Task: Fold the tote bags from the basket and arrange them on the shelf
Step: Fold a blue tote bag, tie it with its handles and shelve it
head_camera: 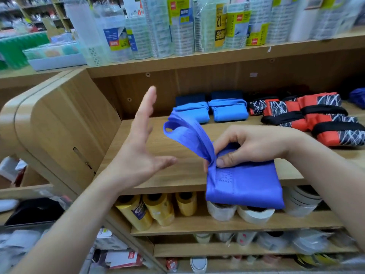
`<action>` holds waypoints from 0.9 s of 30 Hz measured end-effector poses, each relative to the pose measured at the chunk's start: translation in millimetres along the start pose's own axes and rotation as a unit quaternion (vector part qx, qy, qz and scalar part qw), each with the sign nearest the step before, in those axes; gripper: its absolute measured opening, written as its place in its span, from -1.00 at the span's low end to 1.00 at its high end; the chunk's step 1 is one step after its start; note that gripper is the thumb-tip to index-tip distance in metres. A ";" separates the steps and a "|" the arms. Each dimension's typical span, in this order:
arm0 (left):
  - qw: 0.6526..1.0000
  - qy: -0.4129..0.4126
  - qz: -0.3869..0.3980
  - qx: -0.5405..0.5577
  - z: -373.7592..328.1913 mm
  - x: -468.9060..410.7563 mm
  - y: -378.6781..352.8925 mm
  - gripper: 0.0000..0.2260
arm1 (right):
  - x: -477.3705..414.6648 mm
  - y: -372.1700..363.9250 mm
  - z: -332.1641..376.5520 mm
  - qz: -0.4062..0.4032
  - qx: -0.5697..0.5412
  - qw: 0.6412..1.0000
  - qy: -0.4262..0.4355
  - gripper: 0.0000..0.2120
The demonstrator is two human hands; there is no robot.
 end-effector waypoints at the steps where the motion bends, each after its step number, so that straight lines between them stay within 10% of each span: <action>1: 0.996 -0.055 0.023 -0.060 -10.5 -6.4 3.3 0.02 | -0.6 -0.8 1.4 0.027 -0.006 1.000 0.002 -0.88; 6: 0.971 -0.028 0.235 0.030 -37.6 -29.0 20.4 -0.89 | -0.2 -1.4 0.4 0.117 -0.054 0.992 0.012 -0.76; 12: 0.877 0.063 0.143 0.454 -33.0 -18.1 5.9 -0.75 | 7.0 -7.5 -17.6 0.095 -0.197 0.974 0.064 -0.68; 17: 0.781 0.114 0.174 0.589 -28.2 -17.0 -2.1 -0.58 | 21.2 0.2 -20.3 0.072 -0.298 0.949 0.071 -0.33; 21: 0.775 0.129 0.215 0.581 -23.3 -21.5 -0.6 -0.42 | 39.4 4.1 10.8 -0.039 0.012 0.996 0.076 -0.17; 27: 0.786 0.114 0.235 0.560 -44.4 -33.9 -6.8 -0.27 | 21.4 0.4 42.3 -0.105 0.375 0.921 -0.003 -0.31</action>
Point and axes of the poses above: each hand's wrist, its own x-axis away from the middle knuckle, its own y-axis out of the back of the hand, z = x × y, the point moved 1 cm from there along -x, towards the middle knuckle, and after that the axes turned 4 degrees about -x, right-handed, at the moved point
